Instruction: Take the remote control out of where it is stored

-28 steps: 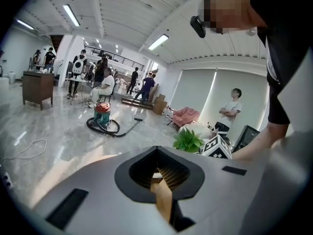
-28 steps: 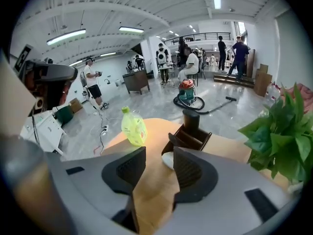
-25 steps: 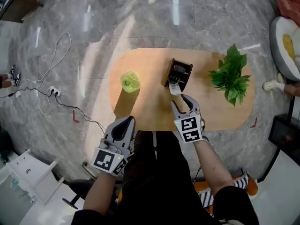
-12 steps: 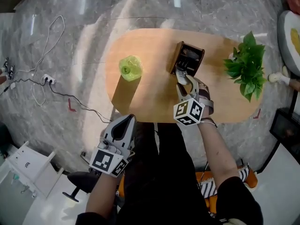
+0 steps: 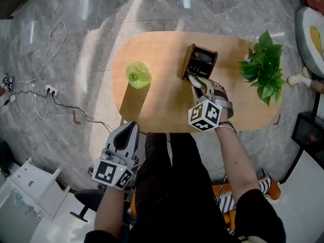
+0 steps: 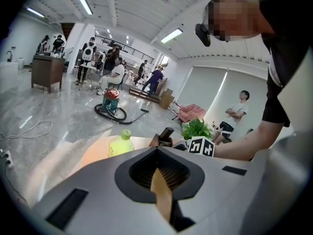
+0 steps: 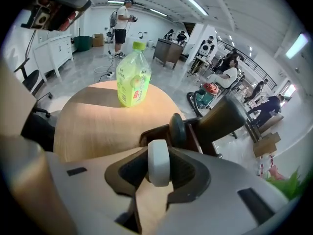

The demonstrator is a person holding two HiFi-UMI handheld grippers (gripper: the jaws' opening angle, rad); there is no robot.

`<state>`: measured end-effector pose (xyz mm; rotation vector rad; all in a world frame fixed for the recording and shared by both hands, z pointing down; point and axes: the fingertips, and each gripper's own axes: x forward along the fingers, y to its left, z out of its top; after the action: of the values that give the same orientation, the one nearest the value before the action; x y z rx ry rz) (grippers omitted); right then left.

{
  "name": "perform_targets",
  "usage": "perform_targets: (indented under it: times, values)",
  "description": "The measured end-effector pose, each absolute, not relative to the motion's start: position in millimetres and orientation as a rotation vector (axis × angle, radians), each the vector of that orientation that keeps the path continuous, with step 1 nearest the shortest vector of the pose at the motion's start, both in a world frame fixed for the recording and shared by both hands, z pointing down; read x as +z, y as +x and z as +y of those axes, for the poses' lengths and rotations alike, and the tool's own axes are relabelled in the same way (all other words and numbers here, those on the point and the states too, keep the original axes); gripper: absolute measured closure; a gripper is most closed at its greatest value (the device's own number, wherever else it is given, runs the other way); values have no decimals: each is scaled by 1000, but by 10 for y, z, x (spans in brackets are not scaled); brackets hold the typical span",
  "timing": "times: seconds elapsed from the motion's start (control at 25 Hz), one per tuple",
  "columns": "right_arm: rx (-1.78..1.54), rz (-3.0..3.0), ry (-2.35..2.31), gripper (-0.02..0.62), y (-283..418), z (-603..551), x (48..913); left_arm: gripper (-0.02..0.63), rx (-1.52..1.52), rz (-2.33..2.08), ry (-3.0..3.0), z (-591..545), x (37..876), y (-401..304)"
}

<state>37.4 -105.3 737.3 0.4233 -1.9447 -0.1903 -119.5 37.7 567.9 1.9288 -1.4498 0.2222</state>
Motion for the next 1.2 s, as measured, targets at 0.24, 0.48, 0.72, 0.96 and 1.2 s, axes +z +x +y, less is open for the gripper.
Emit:
perform_targets:
  times: [0.24, 0.48, 0.72, 0.96, 1.2]
  values:
    - [-140, -2003, 515, 479, 445, -924, 6965, 600, 194, -1421, 1955, 334, 5654, -1127]
    - [-137, -2051, 561, 479, 462, -618, 6546, 600, 187, -1355, 2014, 291, 5558, -1030]
    - [-2, -2077, 554, 479, 174, -248, 6922, 600, 226, -1295, 2025, 441, 5582, -1141]
    - [151, -2199, 447, 482, -601, 190, 7275, 600, 295, -1269, 1976, 803, 5848, -1425]
    - [92, -2256, 366, 482, -1082, 505, 7452, 600, 303, -1278, 1933, 1038, 5992, -1656]
